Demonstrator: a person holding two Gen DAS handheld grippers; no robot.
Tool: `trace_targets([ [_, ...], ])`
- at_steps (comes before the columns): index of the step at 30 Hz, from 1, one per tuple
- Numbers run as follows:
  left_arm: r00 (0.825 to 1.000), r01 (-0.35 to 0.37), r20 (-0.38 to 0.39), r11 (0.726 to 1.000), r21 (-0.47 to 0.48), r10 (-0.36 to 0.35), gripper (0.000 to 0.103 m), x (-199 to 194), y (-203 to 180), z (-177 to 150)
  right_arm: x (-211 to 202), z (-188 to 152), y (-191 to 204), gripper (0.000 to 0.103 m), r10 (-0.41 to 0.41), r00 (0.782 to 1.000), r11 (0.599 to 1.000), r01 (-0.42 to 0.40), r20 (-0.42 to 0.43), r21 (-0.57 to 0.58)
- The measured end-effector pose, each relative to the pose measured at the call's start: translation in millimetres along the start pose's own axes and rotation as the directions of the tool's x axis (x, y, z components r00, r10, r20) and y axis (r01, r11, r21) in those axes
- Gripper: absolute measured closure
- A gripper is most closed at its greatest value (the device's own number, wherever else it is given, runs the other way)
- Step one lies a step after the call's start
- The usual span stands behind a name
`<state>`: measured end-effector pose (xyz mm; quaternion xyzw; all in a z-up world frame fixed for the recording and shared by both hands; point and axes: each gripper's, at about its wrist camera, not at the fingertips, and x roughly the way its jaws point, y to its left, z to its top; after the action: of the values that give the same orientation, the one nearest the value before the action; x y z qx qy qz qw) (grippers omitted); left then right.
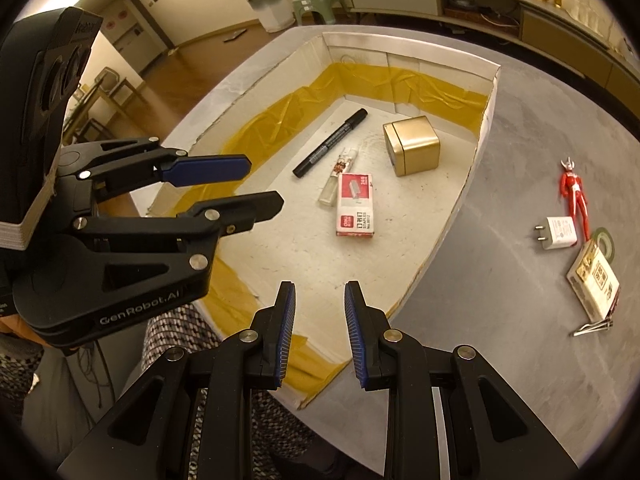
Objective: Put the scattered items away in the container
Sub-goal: 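Withdraw both open tools from the box toward the remaining table items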
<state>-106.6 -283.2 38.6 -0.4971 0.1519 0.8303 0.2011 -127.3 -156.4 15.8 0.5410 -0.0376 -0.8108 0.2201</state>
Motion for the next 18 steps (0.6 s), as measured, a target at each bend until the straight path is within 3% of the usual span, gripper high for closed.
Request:
trace_targets([
  [18,1.000,0.012,0.015,0.999,0.034,-0.012,0.065,-21,-40,-12,-34,-29,-8,0.075,0.063,0.993,0.997,-0.066,0.099,0.027],
])
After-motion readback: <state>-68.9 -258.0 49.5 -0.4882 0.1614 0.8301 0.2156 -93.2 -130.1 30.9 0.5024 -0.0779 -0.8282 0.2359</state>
